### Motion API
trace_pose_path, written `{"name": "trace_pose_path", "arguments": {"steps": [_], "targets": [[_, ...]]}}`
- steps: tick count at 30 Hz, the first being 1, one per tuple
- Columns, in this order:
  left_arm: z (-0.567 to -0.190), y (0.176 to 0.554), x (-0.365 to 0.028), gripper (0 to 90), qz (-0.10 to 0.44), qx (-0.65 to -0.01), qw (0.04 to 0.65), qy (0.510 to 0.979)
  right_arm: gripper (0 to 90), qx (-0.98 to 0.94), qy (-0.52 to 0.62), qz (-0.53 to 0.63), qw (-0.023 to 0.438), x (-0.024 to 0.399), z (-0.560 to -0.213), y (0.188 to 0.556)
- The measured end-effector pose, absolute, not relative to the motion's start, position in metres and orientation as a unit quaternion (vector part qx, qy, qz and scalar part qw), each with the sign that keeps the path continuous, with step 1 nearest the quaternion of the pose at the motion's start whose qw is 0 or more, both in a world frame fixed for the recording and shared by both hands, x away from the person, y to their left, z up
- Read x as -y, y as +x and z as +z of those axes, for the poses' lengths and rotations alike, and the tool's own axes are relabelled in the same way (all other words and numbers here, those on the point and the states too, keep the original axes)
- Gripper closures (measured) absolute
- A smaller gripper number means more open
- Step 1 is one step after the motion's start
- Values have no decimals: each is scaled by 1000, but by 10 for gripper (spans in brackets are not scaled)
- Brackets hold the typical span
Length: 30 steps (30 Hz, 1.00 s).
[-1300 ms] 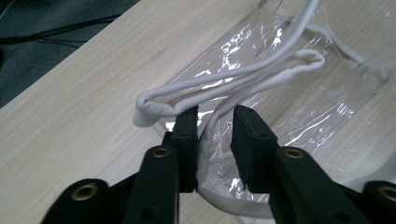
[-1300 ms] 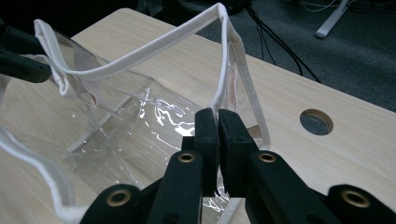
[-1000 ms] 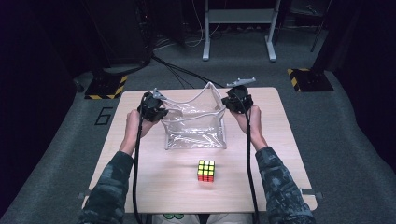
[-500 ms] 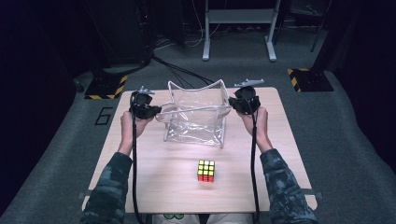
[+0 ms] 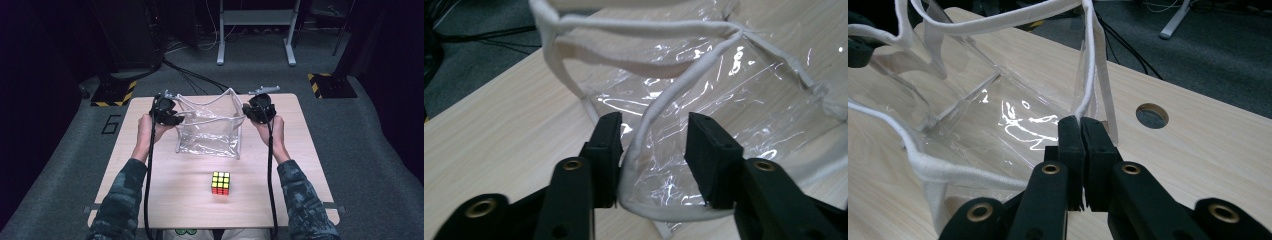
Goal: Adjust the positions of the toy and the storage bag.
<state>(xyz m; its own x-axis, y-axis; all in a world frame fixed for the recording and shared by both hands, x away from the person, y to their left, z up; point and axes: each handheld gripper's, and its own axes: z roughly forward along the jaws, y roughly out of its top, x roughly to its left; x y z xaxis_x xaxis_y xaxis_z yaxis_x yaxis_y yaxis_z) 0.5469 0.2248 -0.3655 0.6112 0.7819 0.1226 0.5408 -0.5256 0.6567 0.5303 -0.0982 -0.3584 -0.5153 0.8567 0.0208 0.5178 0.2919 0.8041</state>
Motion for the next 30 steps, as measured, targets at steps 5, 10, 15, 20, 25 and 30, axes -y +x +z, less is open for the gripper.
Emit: {"name": "trace_pose_path", "arguments": {"steps": [5,10,15,20,25,30], "targets": [[-364,551,-211,491,223,-374,292,851,886,-774,446,399,208,99,-361,532],[-364,555,-200,498,229,-340,278,869,886,-774,445,403,202,98,-362,533],[-372,556,-185,657,251,-305,239,887,886,-771,448,406,200,98,-364,534],[-366,555,-193,836,263,-323,253,873,886,-770,446,408,204,99,-364,533],[-361,557,-214,856,257,-378,277,845,887,-764,451,407,218,107,-362,531],[-359,559,-249,858,224,-435,314,814,890,-757,462,401,230,119,-360,530]]}}
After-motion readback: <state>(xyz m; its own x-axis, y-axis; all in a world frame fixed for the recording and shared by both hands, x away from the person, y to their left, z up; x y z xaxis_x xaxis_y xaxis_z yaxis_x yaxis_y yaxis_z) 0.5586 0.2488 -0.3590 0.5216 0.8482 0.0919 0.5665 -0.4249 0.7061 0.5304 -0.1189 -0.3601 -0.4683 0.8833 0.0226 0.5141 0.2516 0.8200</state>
